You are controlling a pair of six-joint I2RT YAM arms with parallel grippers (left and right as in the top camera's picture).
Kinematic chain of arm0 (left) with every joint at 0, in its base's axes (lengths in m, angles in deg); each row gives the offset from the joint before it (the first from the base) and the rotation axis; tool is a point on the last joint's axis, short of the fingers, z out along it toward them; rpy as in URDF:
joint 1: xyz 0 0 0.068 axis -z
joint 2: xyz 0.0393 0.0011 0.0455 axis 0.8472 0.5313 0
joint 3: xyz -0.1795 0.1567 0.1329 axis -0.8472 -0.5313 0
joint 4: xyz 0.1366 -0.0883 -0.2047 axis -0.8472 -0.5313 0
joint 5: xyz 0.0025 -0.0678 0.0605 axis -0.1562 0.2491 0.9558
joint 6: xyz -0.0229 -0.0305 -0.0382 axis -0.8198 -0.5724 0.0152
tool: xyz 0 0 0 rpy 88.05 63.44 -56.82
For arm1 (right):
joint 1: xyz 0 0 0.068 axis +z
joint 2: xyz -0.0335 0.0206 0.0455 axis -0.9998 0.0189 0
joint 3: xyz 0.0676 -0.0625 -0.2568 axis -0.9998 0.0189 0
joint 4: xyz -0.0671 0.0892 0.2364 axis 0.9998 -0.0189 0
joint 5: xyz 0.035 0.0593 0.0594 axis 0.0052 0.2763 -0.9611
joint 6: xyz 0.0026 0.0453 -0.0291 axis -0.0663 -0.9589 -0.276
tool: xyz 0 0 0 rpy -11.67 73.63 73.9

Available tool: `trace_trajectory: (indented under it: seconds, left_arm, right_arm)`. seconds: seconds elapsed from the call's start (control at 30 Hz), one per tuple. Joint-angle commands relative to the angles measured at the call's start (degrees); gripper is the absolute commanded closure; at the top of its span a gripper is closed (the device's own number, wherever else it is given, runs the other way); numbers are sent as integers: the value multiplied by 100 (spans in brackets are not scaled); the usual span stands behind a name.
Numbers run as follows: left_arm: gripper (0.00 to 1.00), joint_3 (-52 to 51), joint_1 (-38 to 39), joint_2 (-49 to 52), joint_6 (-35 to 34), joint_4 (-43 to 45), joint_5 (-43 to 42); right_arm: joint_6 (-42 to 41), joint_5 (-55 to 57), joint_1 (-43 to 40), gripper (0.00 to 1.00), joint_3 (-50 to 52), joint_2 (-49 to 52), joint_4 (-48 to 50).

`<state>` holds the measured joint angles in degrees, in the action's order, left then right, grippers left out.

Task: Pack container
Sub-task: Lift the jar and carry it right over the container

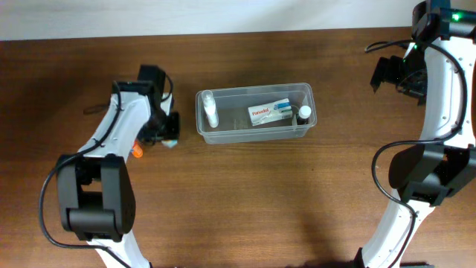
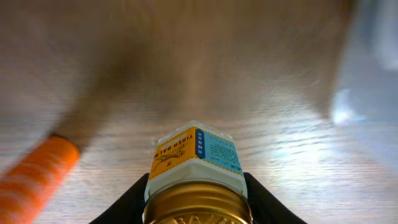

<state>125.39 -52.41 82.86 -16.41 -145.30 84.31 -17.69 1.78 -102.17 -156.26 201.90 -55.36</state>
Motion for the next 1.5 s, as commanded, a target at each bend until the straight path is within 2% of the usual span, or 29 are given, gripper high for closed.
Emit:
trace_trajectory:
  seconds: [0.0, 0.33, 0.57, 0.77, 1.03, 1.47]
  left_arm:
    - [65, 717, -13, 26, -7, -219, 22]
    - [65, 3174, 31, 26, -9, -1513, 24]
    - [65, 4277, 411, 26, -9, -2013, 20]
    - [65, 4446, 1316, 26, 13, -2035, 90]
    - [65, 4441, 2048, 109, 11, -2061, 149]
    - [65, 4441, 2291, 1058, 11, -2041, 129]
  right_arm:
    - [-50, 66, -33, 2, -2, -17, 2]
    - [-50, 66, -33, 2, -2, -17, 2]
    - [-50, 66, -33, 2, -2, -17, 2]
    - [-50, 66, -33, 2, -2, -17, 2]
    - [-50, 66, -33, 2, -2, -17, 2]
    - [-50, 66, -33, 2, -2, -17, 2]
